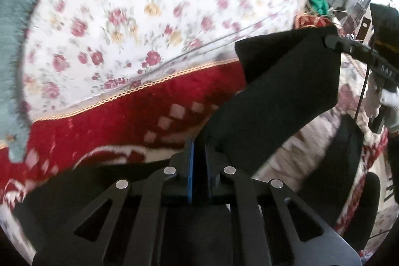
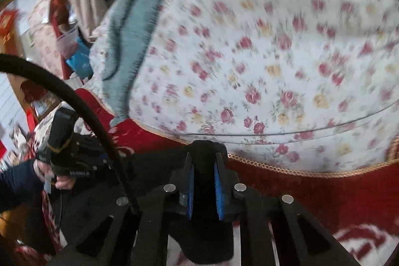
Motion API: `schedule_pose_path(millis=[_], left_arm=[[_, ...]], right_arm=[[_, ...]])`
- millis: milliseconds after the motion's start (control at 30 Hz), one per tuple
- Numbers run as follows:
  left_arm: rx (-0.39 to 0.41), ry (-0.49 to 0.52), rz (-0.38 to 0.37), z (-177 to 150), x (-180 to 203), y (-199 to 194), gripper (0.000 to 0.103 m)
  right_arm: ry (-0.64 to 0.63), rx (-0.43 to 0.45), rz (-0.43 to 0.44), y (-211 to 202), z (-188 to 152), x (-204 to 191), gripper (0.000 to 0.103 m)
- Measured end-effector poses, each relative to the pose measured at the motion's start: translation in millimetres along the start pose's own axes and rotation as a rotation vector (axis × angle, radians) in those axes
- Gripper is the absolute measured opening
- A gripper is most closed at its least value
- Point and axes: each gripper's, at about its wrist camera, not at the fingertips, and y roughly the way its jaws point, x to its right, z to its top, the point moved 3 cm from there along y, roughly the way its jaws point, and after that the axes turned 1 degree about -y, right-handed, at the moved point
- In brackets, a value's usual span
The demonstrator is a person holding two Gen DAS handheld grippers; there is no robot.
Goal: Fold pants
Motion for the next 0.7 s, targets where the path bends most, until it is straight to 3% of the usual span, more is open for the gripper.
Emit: schedule_pose_path(millis=[167,300,400,500,567,700], left_arm=[[0.044,0.031,-0.012,-51.0,37.8,-36.8,0.007],[0.036,0.052,0.026,-98.5,68.9,-36.0,0.007],[0.006,-0.029,-0.003,-122.1,68.8,-26.4,0.007],[0.02,-0.155,-0.048,-134.3,57.5,-27.0,0.007],[0.035,-0.219,-0.065,-141.3,53.9,-31.2,0.007],[0.048,-0.242,-0.043,-150.4,58.4,-36.6,0.007]], right_arm=[[-0.031,0.017,-0.013,-50.5,-65.0,-39.2,0.013],[0.042,-0.032,-0.019,-67.7,-134.9,-51.5,0.013],[0.125,-0.084,-0.006,-69.4,-169.1,-55.4,0.013],[0.161,-0.144,0.023,-65.4,-190.7,-62.9,0.013],[0.19,-0.212,-0.011,-59.3,-201.6,-63.0,0.013],[0.345,-0.131,0.017,-73.9,-199.9,-51.2,0.014]])
